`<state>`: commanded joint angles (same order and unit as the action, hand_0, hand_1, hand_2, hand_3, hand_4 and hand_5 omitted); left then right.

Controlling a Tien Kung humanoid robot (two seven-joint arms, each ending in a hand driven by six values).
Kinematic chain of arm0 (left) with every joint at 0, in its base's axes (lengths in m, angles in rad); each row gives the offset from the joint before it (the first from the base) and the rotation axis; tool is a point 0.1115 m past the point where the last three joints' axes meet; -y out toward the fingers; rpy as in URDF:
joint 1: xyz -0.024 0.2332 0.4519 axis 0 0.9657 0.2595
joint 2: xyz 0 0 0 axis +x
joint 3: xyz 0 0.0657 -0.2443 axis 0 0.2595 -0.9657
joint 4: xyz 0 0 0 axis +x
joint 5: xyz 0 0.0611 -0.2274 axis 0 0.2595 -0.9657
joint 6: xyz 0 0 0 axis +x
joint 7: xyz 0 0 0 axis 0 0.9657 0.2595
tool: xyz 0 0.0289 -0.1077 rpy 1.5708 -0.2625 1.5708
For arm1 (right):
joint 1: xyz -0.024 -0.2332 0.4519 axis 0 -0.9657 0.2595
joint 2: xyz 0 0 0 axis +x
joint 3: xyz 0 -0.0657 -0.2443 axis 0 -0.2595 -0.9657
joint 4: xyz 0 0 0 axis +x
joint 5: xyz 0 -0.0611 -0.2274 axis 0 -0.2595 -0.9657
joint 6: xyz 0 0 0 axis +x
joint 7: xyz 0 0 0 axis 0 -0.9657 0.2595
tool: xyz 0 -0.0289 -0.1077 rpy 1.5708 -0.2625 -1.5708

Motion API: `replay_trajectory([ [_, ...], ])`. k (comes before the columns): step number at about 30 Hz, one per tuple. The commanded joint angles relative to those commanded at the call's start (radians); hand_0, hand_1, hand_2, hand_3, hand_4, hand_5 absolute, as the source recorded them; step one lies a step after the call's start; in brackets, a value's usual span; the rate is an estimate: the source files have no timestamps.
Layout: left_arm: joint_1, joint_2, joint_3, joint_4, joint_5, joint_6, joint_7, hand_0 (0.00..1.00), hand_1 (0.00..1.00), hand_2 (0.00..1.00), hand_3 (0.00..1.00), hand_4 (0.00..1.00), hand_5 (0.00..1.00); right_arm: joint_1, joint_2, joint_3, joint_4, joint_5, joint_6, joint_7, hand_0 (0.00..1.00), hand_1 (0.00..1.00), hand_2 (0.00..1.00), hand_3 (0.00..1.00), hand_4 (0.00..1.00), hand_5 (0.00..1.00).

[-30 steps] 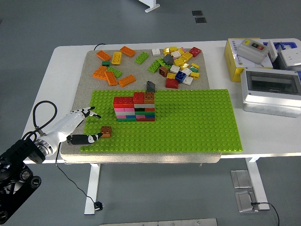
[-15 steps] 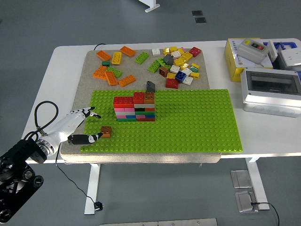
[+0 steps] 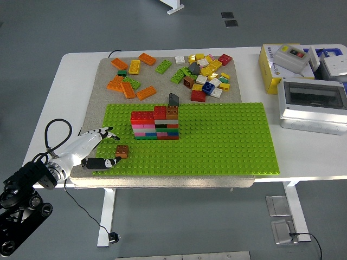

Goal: Pick up the brick,pile it on top of brick,press brick,pick up the brick,pile it on top of brick,press brick

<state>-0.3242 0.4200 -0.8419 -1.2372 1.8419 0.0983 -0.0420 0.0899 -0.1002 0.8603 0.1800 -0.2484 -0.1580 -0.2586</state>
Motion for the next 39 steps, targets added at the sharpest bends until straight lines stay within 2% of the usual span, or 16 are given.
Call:
replay_trajectory([
  [14,-0.054,-0.03,0.05,0.087,-0.028,0.0,-0.014,0.998,0.993,0.998,0.759,0.743,0.41,0.003,-0.003,-0.028,0.0,0.025,0.005,0.011,0.762,0.8,0.859,0.878,0.556,0.998],
  [33,-0.062,-0.035,0.063,0.112,-0.042,0.002,-0.018,0.998,0.993,0.998,0.72,0.728,0.386,0.005,-0.005,-0.036,0.0,0.024,0.008,0.012,0.766,0.8,0.857,0.877,0.559,0.998],
  [34,-0.062,-0.035,0.064,0.113,-0.043,0.003,-0.019,0.998,0.988,0.998,0.638,0.612,0.286,0.005,-0.005,-0.037,0.0,0.025,0.008,0.012,0.768,0.798,0.857,0.877,0.559,0.998],
  [39,-0.061,-0.038,0.066,0.114,-0.046,0.01,-0.027,0.998,0.988,0.998,0.638,0.612,0.286,0.005,-0.005,-0.039,0.0,0.026,0.008,0.012,0.768,0.798,0.857,0.877,0.559,0.998],
])
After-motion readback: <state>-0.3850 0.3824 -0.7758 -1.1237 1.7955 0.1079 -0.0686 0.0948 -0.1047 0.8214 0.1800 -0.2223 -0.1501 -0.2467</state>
